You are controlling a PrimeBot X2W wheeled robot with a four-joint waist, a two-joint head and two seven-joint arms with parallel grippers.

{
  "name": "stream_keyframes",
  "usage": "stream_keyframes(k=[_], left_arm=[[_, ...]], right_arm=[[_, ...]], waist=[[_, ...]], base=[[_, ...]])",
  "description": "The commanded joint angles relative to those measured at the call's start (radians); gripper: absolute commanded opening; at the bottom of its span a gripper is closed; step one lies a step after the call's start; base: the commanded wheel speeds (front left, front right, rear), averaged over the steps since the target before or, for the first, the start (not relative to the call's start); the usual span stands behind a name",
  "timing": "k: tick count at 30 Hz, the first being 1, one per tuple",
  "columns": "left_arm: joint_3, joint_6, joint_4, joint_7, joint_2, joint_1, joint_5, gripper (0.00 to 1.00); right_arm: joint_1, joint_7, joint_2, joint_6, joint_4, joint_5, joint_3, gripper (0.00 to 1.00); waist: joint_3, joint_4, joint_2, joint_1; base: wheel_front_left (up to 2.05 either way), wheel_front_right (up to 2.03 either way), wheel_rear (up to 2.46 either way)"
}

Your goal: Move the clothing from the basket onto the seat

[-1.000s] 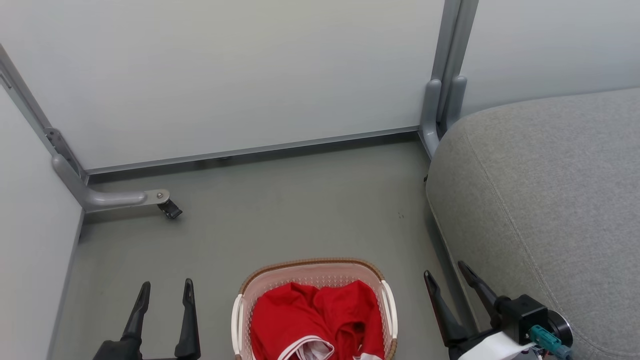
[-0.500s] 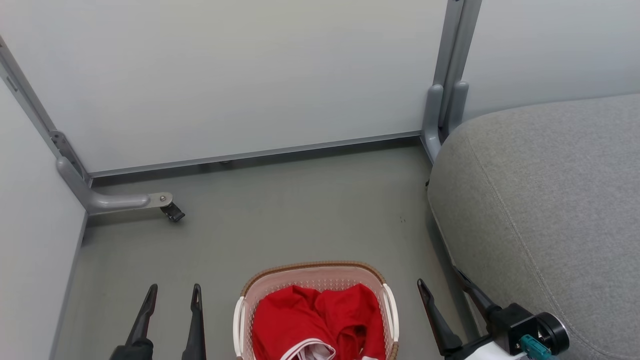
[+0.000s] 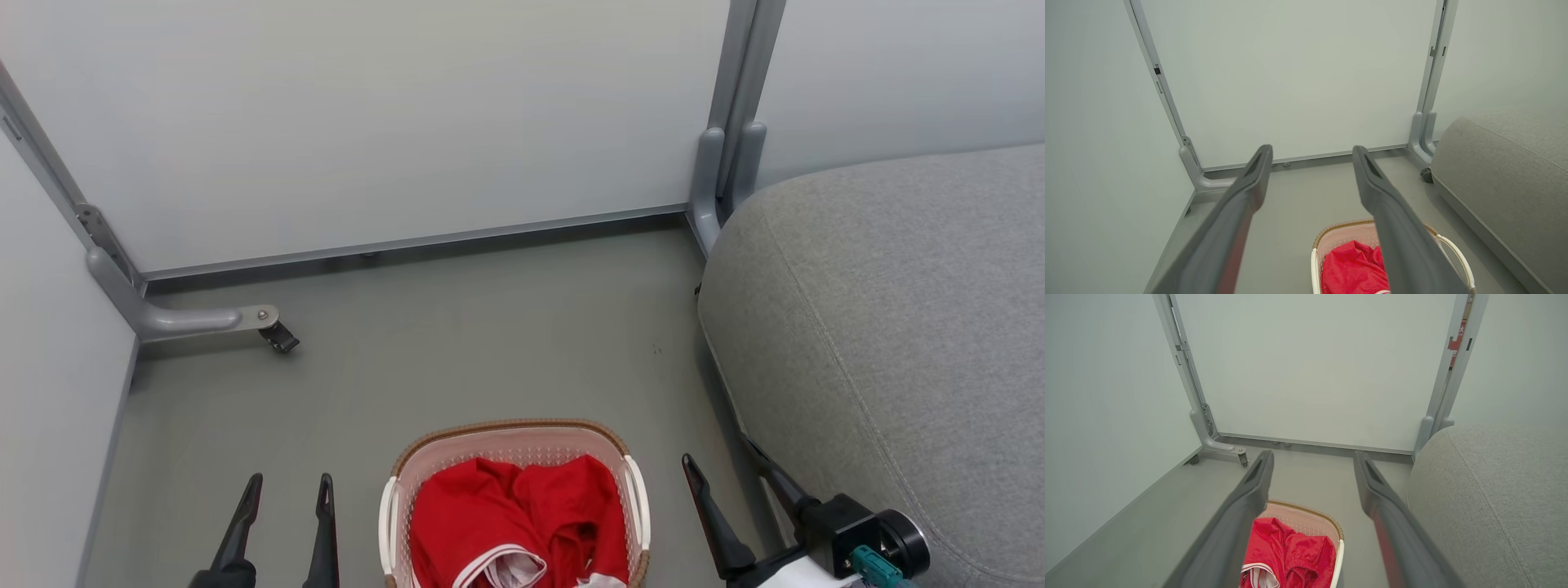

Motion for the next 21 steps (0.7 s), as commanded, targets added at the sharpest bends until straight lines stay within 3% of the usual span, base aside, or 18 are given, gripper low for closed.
stream_keyframes(k=[1,7,15,21], left_arm=[[-0.005,-0.005,0.006,-0.001,0.006,0.003,0.003,1.00],[-0.034,-0.013,0.036,-0.001,0.006,-0.039,0.003,1.00],[-0.124,-0.043,0.104,-0.001,0.016,-0.207,0.048,1.00],[-0.227,-0.052,0.188,-0.001,0.062,-0.377,0.083,1.00]], right_arm=[[-0.006,-0.005,-0.006,0.000,-0.006,0.003,-0.004,1.00],[-0.027,-0.005,-0.005,0.000,-0.014,-0.007,-0.023,1.00],[-0.140,-0.005,-0.005,0.000,-0.047,0.034,-0.091,1.00],[-0.238,-0.005,-0.005,0.000,-0.061,0.050,-0.122,1.00]], waist=[[0.020,-0.004,0.0000,0.0000],[0.106,-0.004,0.0000,0.0000],[0.354,0.012,0.0000,0.0000],[0.513,0.003,0.0000,0.0000]], base=[[0.00,0.00,0.00],[0.00,0.00,0.00],[0.00,0.00,0.00],[0.00,0.00,0.00]])
